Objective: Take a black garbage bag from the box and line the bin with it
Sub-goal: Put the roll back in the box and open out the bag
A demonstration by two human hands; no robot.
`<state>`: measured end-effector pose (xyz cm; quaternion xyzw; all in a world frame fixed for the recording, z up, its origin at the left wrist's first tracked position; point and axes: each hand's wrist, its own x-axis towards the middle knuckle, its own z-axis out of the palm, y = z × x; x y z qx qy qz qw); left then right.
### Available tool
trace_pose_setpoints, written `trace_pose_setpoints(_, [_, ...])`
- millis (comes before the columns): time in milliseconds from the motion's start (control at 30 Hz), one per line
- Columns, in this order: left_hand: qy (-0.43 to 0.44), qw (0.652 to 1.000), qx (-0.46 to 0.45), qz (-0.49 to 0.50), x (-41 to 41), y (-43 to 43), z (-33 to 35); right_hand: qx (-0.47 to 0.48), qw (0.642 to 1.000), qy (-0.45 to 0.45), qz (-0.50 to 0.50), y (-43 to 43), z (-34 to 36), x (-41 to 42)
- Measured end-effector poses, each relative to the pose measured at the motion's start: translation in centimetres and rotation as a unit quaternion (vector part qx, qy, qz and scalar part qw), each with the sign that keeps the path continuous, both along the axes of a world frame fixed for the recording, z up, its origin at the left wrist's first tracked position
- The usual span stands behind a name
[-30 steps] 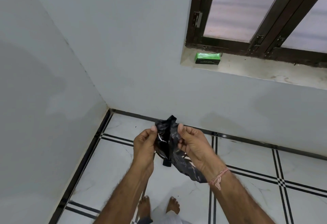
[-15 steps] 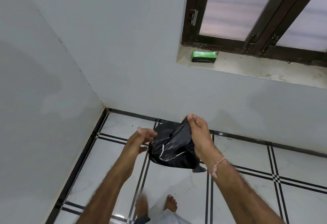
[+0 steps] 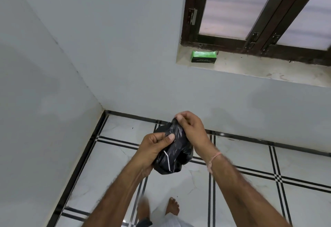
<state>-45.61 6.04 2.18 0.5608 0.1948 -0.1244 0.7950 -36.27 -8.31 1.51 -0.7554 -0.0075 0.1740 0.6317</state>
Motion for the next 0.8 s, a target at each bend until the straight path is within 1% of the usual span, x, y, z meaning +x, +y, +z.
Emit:
trace_pose_setpoints(33, [0.005,0.999,0.011,0.034,0.1,-0.3,0.0,-0.059,0.997,-0.040,-0.041,-0.2,0.0,-0.5])
trace_pose_setpoints(67, [0.005,0.998,0.015,0.065,0.3,-0.5,0.0,-0.074,0.992,-0.065,-0.084,-0.4,0.2,-1.3])
trace_pose_setpoints(100, [0.002,0.996,0.011,0.090,0.4,-0.5,-0.1,-0.046,0.993,-0.060,-0.094,-0.3,0.9,-2.2])
trace_pose_setpoints(133, [-0.001,0.994,0.002,0.105,0.5,-0.5,-0.2,0.010,0.997,-0.017,-0.073,-0.2,1.5,-3.0])
trace_pose_setpoints(167, [0.000,0.994,-0.009,0.111,0.6,-0.6,-0.3,0.066,0.996,0.049,-0.032,0.1,2.2,-3.9])
trace_pose_setpoints(200, [0.004,0.993,-0.019,0.113,0.6,-0.6,-0.3,0.100,0.989,0.113,0.005,0.3,2.6,-4.4])
trace_pose_setpoints(233, [0.008,0.993,-0.029,0.115,0.5,-0.6,-0.3,0.122,0.981,0.150,0.025,0.5,2.9,-4.8])
trace_pose_setpoints(267, [0.012,0.993,-0.037,0.116,0.4,-0.6,-0.4,0.138,0.976,0.168,0.023,0.6,3.0,-4.8])
trace_pose_setpoints(367, [0.009,0.993,-0.041,0.113,0.1,-0.7,-0.6,0.170,0.969,0.178,0.001,0.6,3.4,-4.4])
trace_pose_setpoints(467, [0.013,0.992,-0.050,0.115,0.1,-0.7,-1.1,0.173,0.967,0.186,-0.015,0.6,3.0,-4.3])
trace_pose_setpoints(600, [0.021,0.985,-0.104,0.133,-0.1,-0.6,-0.7,0.169,0.956,0.237,-0.046,1.2,2.3,-4.6])
trace_pose_setpoints(700, [0.033,0.979,-0.131,0.154,-0.2,0.2,-0.6,0.169,0.946,0.261,-0.098,1.1,1.9,-4.3])
trace_pose_setpoints(800, [0.060,0.966,-0.160,0.193,-0.4,1.6,-1.4,0.200,0.923,0.293,-0.146,0.2,1.9,-3.2])
